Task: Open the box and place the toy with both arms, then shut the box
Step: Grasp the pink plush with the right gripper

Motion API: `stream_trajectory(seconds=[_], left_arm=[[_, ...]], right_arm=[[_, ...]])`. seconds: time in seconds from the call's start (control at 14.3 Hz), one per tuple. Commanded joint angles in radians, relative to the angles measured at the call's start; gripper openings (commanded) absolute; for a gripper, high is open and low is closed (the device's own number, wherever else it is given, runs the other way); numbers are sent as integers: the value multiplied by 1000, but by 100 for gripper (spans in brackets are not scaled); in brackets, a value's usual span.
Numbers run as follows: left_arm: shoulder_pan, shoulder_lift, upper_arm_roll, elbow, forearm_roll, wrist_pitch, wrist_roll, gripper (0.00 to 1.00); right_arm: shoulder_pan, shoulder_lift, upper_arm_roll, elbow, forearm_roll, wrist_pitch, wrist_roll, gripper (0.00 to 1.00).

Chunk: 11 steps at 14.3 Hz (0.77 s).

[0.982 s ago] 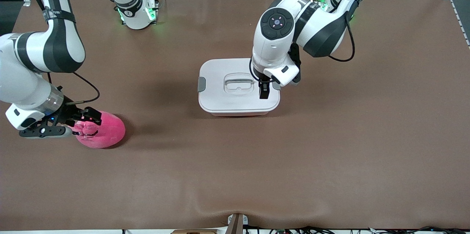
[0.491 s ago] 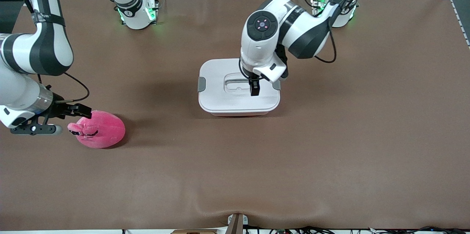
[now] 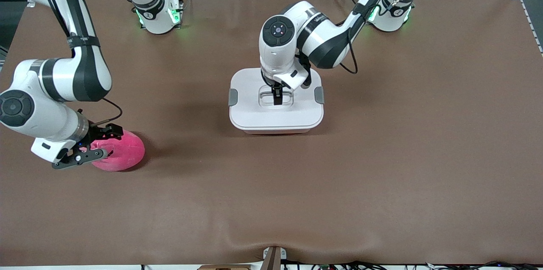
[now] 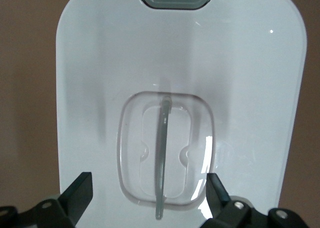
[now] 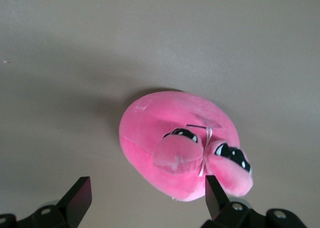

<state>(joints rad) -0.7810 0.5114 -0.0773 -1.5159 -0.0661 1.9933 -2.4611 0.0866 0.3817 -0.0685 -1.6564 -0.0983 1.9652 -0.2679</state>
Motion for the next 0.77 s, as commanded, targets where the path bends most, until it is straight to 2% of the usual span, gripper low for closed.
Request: stream_trajectory(seconds=[0.0, 0.28, 0.42, 0.49, 0.63, 0.7], left_arm=[[-3, 4, 4, -12, 26, 25, -1, 100], [11, 24, 4, -10, 46, 71, 2, 99], [11, 29, 5, -10, 46, 82, 2, 74], [14, 29, 4, -12, 46, 82, 2, 69], [12, 29, 4, -12, 63, 82, 2, 43], [12, 29, 4, -10, 68, 82, 2, 27]], right_arm=[[-16, 34, 4, 46, -21, -13, -97, 100], [-22, 86, 4, 56, -21, 4, -120, 100], [-22, 103, 4, 56, -21, 27, -120, 100], [-22, 106, 4, 56, -21, 43, -120, 100], [-24, 121, 4, 56, -23, 57, -122, 100], [-28, 128, 3, 56, -23, 57, -129, 100]])
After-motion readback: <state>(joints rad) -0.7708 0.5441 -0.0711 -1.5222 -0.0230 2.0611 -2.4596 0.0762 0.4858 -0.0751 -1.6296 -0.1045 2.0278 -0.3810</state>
